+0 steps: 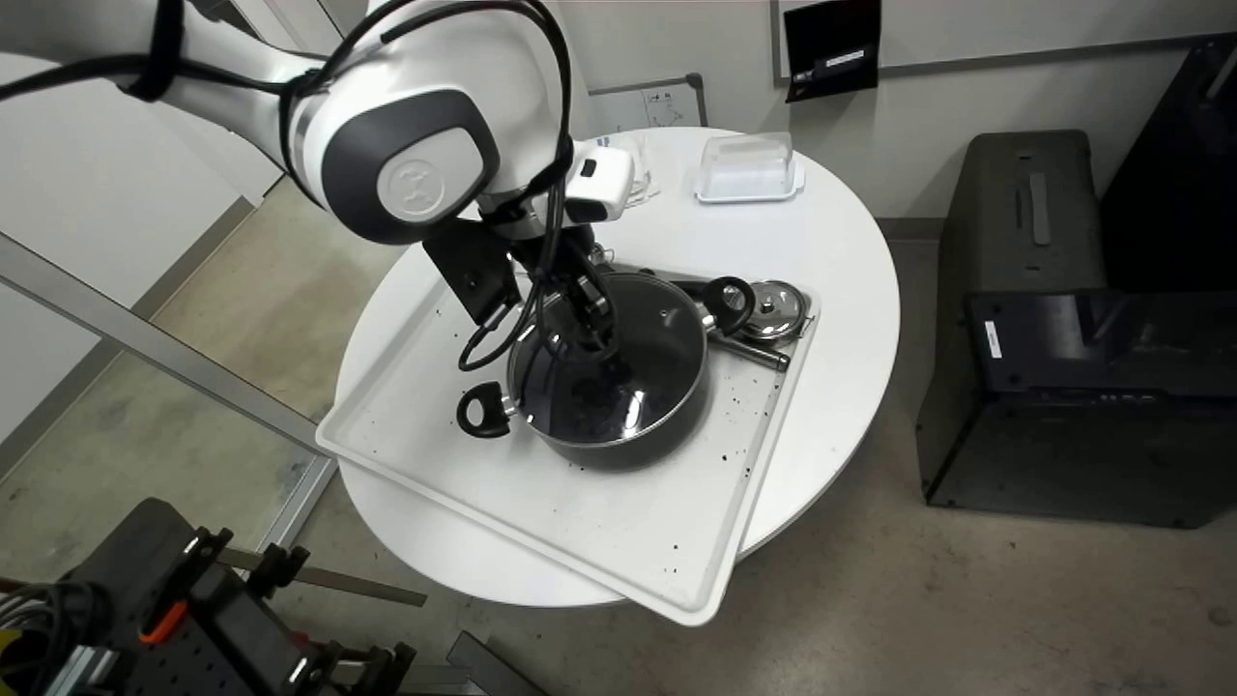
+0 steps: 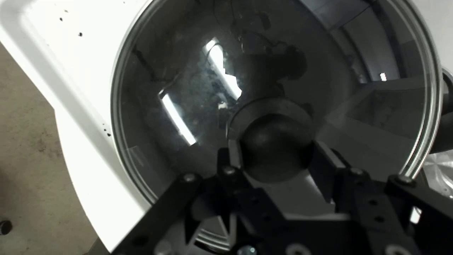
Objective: Remove the lid from the pot
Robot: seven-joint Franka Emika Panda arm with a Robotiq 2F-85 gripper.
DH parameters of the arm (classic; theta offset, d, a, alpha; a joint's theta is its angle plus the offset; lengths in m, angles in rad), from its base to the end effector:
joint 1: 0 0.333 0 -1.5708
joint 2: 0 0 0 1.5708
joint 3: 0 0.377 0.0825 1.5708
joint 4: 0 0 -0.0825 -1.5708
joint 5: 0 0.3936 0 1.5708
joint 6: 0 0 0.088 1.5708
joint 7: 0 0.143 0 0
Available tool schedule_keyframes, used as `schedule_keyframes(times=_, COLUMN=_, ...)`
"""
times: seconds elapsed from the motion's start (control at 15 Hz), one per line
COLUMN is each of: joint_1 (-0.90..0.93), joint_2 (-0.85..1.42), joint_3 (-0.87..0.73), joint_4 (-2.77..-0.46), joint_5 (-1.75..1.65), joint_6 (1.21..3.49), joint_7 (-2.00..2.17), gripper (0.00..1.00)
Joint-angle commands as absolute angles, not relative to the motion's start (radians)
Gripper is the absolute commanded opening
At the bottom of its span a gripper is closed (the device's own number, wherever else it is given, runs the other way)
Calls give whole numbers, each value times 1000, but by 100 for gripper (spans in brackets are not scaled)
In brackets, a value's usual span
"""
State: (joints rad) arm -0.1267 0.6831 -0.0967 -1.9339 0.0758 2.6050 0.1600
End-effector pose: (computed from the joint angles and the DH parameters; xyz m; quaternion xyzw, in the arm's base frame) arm 0.6414 -0.1439 0.1318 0.9772 -0.2121 -0.0041 0.0112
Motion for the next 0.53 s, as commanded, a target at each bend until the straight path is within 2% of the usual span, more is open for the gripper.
schedule_keyframes(times=0.0, joint_1=-136, joint_2=592, joint_3=-95, joint_4=-1992, joint_5=91, joint_6=2590, joint_7=131, gripper=25)
schedule_keyframes(times=0.47, joint_1=-93, joint_2=499, joint_3=-101, joint_4=-2053, joint_5=64, joint_6=2589, joint_7=147, gripper=25)
